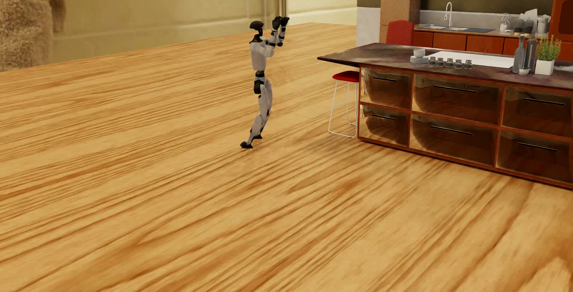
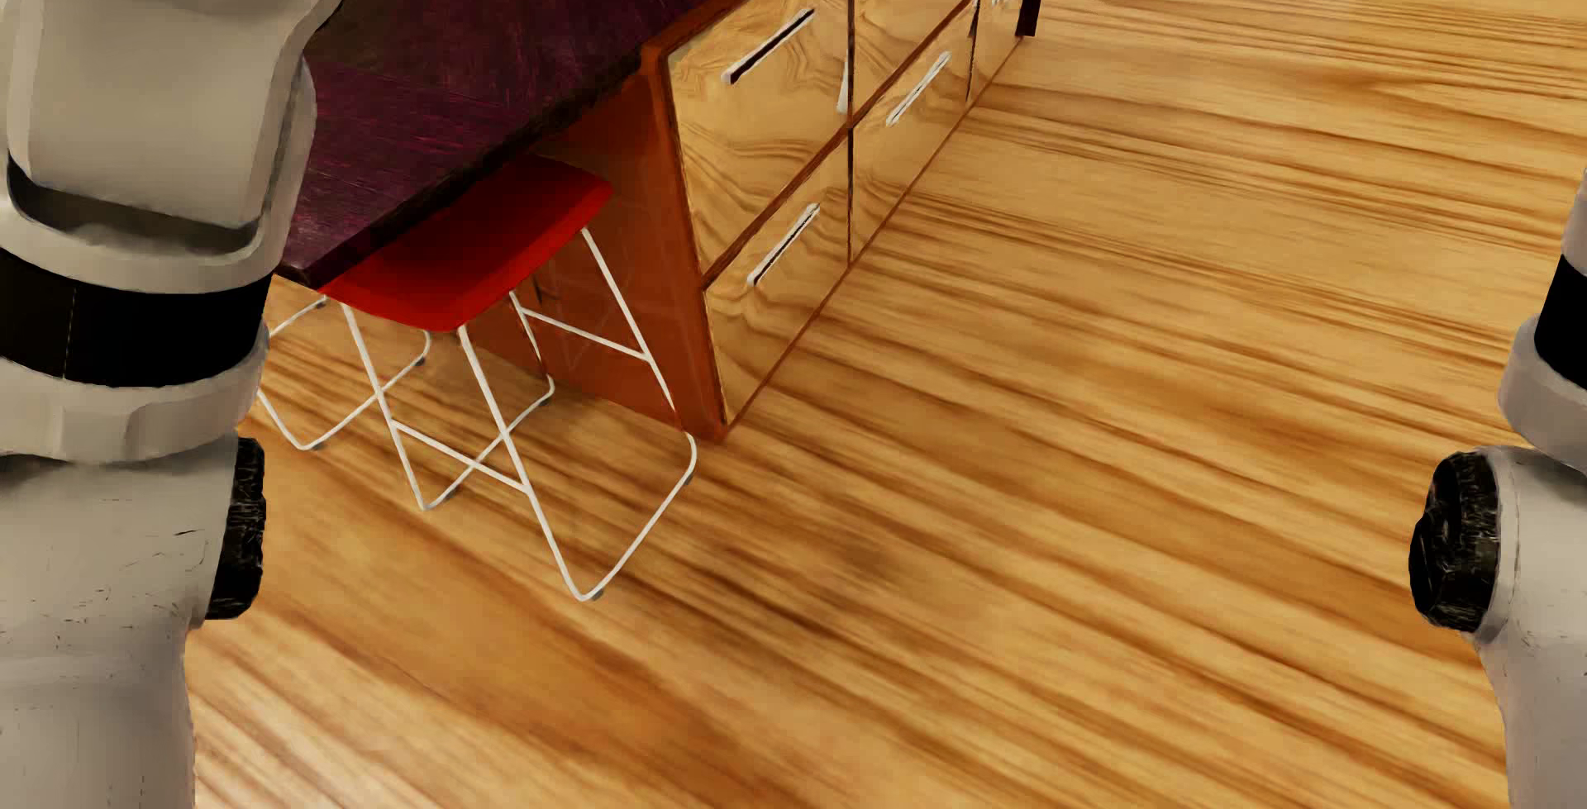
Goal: Wait
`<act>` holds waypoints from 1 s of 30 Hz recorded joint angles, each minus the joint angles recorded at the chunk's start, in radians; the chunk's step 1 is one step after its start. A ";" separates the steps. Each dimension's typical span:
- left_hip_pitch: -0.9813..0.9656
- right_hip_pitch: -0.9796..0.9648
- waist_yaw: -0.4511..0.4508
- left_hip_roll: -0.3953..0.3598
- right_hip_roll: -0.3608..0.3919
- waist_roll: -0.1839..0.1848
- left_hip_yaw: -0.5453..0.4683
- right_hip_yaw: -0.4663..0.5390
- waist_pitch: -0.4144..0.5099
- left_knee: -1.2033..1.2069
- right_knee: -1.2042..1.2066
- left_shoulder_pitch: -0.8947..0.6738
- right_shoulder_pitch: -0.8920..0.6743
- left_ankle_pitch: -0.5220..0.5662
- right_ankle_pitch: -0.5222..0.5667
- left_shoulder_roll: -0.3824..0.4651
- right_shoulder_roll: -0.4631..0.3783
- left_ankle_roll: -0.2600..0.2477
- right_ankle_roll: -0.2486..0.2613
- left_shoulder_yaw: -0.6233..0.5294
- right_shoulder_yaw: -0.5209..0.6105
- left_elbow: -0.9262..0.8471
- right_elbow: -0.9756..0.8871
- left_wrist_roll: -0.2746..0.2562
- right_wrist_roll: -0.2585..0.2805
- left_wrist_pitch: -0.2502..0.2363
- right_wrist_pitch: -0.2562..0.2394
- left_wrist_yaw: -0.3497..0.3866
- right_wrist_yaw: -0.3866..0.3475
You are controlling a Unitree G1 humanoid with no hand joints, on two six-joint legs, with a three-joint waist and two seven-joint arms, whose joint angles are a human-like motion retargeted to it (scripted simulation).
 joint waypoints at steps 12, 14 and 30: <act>-0.004 0.000 -0.003 0.005 0.006 0.001 0.000 0.000 0.001 -0.003 -0.004 0.011 0.027 -0.007 0.001 -0.001 -0.004 0.000 0.000 -0.003 -0.015 0.001 0.002 0.000 0.000 0.000 0.000 0.000 0.000; -0.004 0.000 -0.005 0.005 0.006 0.002 0.000 0.000 0.000 -0.004 -0.004 0.024 0.046 -0.012 -0.001 0.001 -0.006 0.000 0.000 0.001 -0.017 0.000 0.006 0.000 0.000 0.000 0.000 0.000 0.000; 0.009 -0.006 -0.005 0.020 0.020 -0.037 0.000 0.000 0.000 0.000 0.004 0.909 0.838 -0.029 -0.027 -0.106 0.077 0.000 0.000 -0.715 0.916 0.560 0.733 0.000 0.000 0.000 0.000 0.000 0.000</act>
